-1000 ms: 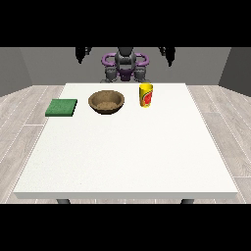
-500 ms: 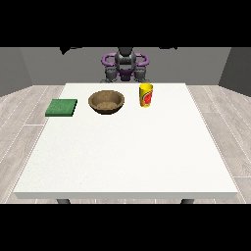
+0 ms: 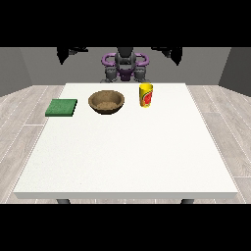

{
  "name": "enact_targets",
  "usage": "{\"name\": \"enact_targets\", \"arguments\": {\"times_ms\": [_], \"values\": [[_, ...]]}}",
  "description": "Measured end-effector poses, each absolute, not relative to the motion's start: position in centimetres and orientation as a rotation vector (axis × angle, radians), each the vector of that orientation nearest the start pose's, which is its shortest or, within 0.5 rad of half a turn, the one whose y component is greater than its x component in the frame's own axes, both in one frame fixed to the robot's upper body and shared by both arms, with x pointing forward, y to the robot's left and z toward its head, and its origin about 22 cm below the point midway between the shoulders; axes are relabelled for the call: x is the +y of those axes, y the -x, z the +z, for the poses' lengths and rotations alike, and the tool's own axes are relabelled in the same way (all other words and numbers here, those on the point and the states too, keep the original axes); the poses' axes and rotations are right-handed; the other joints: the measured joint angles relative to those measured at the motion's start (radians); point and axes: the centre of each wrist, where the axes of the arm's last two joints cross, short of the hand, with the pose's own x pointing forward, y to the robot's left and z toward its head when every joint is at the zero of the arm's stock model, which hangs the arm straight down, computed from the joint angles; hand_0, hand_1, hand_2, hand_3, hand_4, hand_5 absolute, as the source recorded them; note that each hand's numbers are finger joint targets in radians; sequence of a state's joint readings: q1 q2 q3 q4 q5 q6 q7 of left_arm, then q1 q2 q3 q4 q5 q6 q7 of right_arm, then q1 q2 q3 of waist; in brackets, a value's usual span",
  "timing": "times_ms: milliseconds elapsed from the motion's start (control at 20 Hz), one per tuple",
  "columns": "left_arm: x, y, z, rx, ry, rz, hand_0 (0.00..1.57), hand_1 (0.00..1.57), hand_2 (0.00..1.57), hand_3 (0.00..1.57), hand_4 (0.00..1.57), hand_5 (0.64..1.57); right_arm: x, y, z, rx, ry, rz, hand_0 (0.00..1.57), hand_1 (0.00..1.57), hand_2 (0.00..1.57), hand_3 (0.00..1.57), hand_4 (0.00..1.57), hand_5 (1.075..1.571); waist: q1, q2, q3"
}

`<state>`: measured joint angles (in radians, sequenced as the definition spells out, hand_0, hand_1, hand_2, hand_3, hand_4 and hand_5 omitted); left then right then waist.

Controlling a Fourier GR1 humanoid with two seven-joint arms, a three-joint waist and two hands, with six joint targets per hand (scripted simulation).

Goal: Pick the cup and pour the ball into the bowl, then pick the bowl and place it on the pad

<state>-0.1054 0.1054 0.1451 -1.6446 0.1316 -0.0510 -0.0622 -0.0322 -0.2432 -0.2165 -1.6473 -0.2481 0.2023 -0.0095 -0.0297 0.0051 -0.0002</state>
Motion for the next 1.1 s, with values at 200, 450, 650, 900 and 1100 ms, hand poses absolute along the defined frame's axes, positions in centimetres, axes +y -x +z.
{"name": "enact_targets", "arguments": {"times_ms": [200,450,650,900,1100], "values": [[26.7,-27.1,3.2,-1.871,-0.026,0.053,0.0,0.0,0.0,0.0,0.0,1.527,-33.2,-25.0,4.6,-1.774,-0.012,0.036,0.0,0.0,0.0,0.0,0.0,1.571,-0.009,0.06,0.0001],[25.0,-27.9,-0.7,-1.903,-0.064,0.078,0.0,0.0,0.0,0.0,0.0,1.517,-32.6,-25.7,4.9,-1.824,-0.038,0.065,0.0,0.0,0.0,0.0,0.0,1.571,-0.047,0.119,-0.0001],[23.1,-28.5,-3.2,-1.93,-0.088,0.084,0.0,0.0,0.0,0.0,0.0,1.53,-32.1,-26.2,4.5,-1.849,-0.048,0.09,0.0,0.0,0.0,0.0,0.0,1.57,-0.07,0.161,-0.0001],[23.3,-29.7,-5.4,-1.93,-0.107,0.078,0.0,0.0,0.0,0.0,0.0,1.518,-33.5,-26.6,3.6,-1.858,-0.062,0.08,0.0,0.0,0.0,0.0,0.0,1.57,-0.074,0.183,-0.0004],[22.8,-30.0,-7.3,-1.917,-0.124,0.071,0.0,0.0,0.0,0.0,0.0,1.52,-33.7,-26.9,3.2,-1.855,-0.061,0.08,0.0,0.0,0.0,0.0,0.0,1.571,-0.075,0.186,0.0]]}}
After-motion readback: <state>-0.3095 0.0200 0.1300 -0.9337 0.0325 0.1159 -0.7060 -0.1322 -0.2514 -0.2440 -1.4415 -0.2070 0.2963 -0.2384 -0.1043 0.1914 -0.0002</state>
